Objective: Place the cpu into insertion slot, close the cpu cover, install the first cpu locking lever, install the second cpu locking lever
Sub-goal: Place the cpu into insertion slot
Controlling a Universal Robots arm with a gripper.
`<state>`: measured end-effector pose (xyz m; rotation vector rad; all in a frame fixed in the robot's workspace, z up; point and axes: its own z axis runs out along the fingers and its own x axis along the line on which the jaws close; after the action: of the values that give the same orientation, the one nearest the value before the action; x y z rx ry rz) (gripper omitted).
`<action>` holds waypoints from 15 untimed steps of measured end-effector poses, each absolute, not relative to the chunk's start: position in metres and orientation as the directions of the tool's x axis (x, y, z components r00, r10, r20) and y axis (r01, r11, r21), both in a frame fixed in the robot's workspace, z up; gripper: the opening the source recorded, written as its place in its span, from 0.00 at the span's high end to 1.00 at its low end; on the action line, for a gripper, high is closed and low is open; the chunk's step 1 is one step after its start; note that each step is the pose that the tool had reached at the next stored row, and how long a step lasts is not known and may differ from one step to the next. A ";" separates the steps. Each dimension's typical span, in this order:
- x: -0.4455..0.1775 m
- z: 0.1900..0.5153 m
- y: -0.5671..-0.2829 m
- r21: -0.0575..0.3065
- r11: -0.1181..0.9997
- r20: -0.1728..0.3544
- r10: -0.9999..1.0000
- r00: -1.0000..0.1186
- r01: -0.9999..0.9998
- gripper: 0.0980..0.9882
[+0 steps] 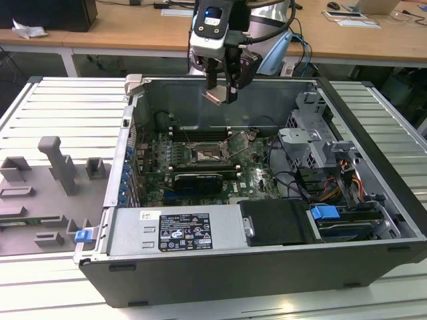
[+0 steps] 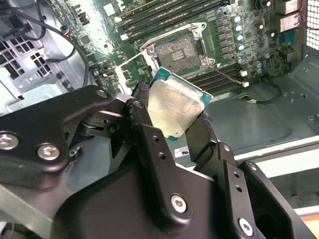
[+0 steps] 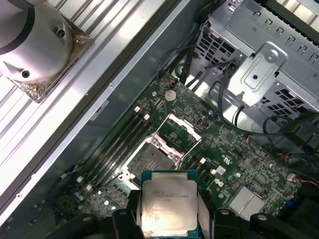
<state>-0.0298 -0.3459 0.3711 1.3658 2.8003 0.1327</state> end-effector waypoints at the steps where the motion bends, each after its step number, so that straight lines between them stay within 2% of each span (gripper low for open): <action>1: -0.030 0.371 -0.346 0.086 0.608 0.016 0.791 -0.611 0.789 0.51; 15: -0.030 0.370 -0.346 0.083 0.504 0.011 0.862 -0.506 0.860 0.51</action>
<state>-0.0298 -0.3458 0.3705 1.5448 2.6965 0.1205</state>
